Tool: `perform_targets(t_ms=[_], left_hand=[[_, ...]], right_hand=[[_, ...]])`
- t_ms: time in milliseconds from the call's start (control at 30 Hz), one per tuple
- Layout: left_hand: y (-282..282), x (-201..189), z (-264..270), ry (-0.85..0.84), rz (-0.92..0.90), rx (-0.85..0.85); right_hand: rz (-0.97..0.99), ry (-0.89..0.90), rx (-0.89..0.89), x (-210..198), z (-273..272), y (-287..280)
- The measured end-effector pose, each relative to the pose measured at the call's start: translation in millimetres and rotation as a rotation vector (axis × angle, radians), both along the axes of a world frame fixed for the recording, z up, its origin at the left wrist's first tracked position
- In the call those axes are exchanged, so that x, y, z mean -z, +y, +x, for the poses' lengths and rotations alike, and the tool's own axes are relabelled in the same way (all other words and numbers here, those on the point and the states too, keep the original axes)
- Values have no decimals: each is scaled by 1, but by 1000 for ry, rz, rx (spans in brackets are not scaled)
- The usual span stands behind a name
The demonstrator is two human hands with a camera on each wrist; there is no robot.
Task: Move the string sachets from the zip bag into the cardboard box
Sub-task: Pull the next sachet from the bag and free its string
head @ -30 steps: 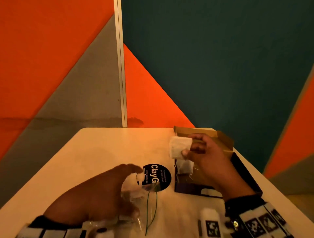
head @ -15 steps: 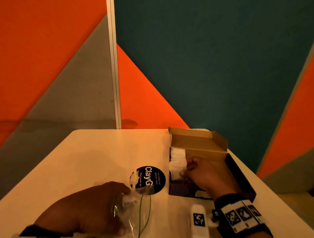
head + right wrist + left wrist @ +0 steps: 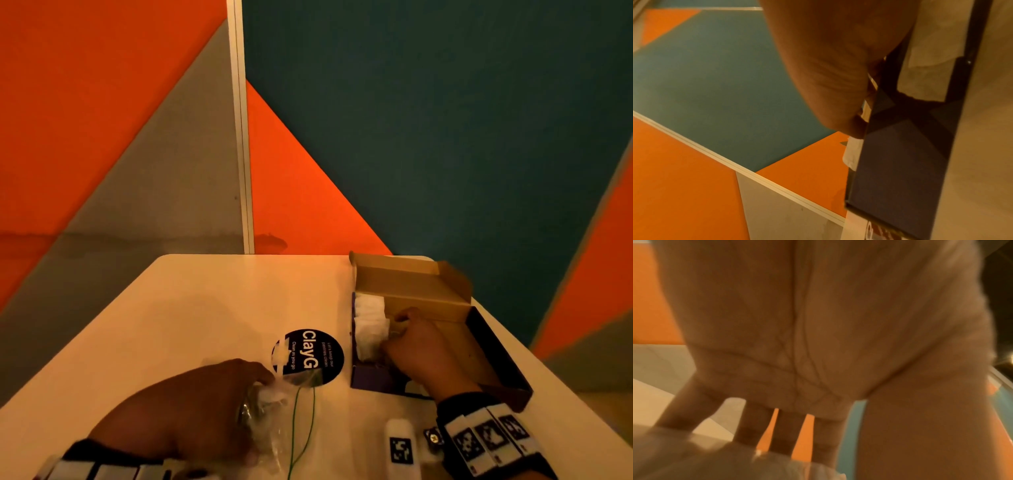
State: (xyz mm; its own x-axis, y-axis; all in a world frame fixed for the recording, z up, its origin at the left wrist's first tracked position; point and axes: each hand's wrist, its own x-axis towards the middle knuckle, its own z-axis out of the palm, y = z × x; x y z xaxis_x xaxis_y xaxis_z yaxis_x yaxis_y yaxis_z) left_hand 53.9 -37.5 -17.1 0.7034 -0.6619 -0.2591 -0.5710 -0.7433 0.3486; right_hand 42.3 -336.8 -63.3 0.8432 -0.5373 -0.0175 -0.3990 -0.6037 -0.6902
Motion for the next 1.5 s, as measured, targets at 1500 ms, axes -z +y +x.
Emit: perform_targets(t_ms=[1500], left_hand=[[1,11,4,-109,7,-154]], right_hand=[[-109,-72,-799,15,-9,99]])
